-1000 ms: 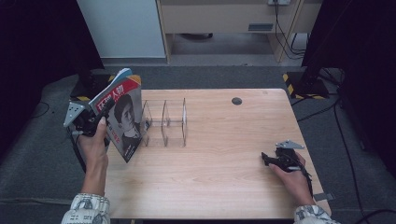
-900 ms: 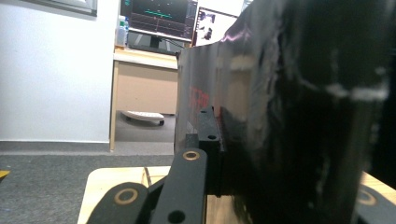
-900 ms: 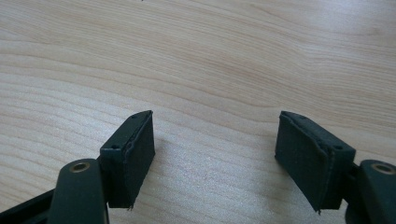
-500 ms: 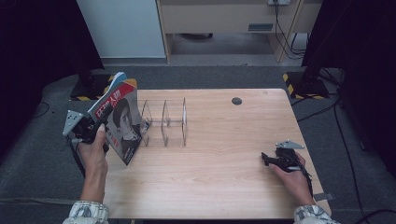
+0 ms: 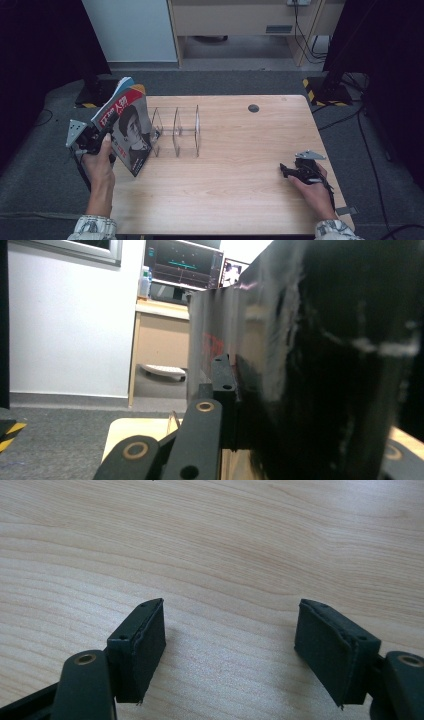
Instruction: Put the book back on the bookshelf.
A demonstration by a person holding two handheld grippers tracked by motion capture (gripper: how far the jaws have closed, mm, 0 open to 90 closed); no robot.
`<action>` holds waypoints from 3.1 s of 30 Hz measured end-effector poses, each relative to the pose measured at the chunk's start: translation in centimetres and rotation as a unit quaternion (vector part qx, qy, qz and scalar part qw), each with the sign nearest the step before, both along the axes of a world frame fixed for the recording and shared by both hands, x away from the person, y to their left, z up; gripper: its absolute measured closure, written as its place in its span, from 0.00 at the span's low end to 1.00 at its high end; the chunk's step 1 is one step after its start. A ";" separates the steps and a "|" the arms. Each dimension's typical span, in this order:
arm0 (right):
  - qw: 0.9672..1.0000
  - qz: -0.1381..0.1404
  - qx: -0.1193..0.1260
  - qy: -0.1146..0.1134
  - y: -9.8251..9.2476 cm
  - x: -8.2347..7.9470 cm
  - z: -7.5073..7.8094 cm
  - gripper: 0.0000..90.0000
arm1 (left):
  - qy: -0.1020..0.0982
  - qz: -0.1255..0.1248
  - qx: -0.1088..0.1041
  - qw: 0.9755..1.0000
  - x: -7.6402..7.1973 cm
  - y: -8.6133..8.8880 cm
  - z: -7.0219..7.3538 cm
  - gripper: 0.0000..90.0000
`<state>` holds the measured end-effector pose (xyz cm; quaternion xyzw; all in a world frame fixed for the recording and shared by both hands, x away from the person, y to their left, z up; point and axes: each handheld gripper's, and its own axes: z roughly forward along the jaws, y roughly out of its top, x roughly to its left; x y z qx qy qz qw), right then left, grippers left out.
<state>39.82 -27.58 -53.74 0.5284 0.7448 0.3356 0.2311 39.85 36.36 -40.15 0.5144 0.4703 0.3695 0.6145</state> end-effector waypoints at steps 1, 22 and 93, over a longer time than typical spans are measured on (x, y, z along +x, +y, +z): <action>1.000 0.000 0.000 0.000 0.0 0.0 0.0 0.32 | -0.001 0.001 -0.002 1.000 0.1 0.1 0.0 0.96; 1.000 0.003 -0.001 -0.001 0.0 0.0 0.0 0.32 | -0.027 0.003 -0.011 1.000 0.5 -0.7 -1.2 0.95; 1.000 0.004 -0.001 0.001 0.1 -0.1 0.0 0.29 | 0.070 0.015 0.042 0.997 -1.3 -0.7 -1.3 0.09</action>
